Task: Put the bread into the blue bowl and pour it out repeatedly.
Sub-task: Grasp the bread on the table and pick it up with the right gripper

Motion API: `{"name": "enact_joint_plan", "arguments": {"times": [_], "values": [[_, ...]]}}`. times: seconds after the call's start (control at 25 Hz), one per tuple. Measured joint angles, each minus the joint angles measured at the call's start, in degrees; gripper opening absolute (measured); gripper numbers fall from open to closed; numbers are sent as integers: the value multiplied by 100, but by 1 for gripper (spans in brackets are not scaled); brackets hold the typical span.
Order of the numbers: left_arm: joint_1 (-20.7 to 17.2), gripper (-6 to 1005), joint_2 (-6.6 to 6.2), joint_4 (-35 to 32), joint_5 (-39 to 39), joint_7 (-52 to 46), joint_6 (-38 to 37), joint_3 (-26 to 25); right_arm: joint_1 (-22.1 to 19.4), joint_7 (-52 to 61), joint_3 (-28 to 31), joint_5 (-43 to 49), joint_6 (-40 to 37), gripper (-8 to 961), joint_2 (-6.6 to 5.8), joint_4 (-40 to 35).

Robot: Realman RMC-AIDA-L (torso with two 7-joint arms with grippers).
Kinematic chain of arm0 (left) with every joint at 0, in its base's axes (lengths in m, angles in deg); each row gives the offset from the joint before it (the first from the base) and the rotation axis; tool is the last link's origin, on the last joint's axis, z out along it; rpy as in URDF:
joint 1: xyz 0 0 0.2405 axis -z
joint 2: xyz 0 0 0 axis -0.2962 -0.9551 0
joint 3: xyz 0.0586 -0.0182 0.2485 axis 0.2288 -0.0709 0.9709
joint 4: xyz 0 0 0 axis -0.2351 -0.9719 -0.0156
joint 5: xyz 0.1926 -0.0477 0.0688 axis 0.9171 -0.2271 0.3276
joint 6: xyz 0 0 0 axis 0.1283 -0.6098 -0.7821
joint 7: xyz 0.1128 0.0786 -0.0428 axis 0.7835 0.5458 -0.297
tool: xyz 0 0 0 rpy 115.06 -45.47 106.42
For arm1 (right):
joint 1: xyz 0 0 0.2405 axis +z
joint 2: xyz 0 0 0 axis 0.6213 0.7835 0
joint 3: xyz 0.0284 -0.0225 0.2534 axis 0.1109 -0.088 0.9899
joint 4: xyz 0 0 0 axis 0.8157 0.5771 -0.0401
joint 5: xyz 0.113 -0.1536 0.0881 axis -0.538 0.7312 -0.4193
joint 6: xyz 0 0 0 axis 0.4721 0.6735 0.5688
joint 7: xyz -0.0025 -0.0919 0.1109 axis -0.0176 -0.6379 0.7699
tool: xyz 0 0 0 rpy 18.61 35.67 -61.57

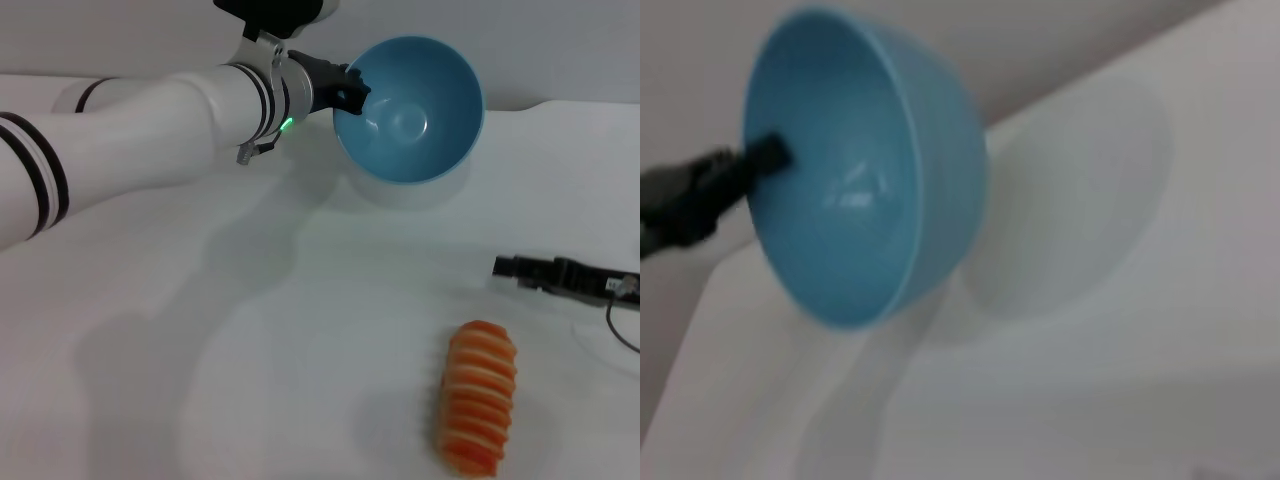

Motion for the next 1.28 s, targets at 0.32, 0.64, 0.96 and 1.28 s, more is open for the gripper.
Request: {"name": "enact_joint_plan", "arguments": {"times": [0.32,0.64,0.96,1.28], "values": [[-1,-2,-6,-1,-2,-2,-1,-1,28,770,89,1037,-204,618,-38,-262],[6,-2,-6,1,-1,-4,25,8,212,739,-94,1066,-365,615,27,-283],[-1,-1,-6,9,1,-5,9,-10,242,755,-153,1179,-428,612,61,-251],[-5,-1,-6,7,0,-5,7,8,283,777,-345,1204,-549,609,72,-242]]}}
